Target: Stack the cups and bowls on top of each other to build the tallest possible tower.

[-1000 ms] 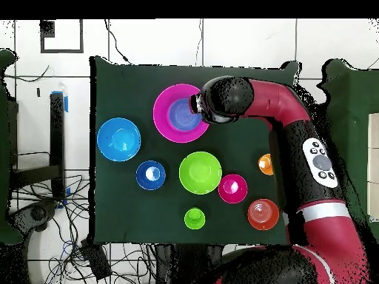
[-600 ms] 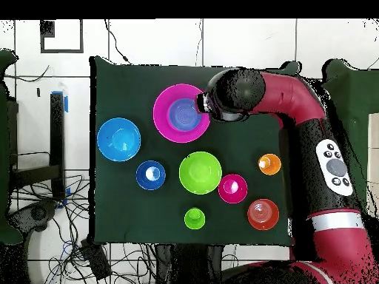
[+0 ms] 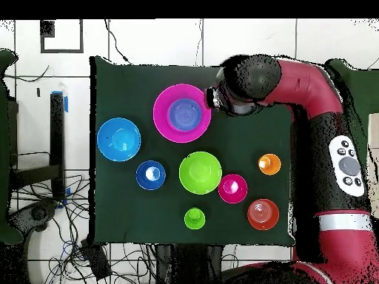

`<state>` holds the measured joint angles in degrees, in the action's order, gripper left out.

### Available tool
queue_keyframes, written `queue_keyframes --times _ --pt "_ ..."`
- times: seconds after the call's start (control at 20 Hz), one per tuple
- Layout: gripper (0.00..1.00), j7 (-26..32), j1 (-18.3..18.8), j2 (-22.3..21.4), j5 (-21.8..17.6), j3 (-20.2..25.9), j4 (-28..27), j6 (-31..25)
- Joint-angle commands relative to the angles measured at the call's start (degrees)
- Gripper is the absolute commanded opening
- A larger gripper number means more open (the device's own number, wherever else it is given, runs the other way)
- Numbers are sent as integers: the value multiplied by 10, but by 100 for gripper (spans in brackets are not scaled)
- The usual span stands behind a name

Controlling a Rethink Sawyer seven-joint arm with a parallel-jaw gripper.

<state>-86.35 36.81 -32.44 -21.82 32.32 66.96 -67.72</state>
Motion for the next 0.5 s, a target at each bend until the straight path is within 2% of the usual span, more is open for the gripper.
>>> queue_keyframes --times 0.05,0.5 --pt "100 172 -12 35 -57 11 -60 -86" --pt "100 217 -14 65 -82 19 -140 -135"
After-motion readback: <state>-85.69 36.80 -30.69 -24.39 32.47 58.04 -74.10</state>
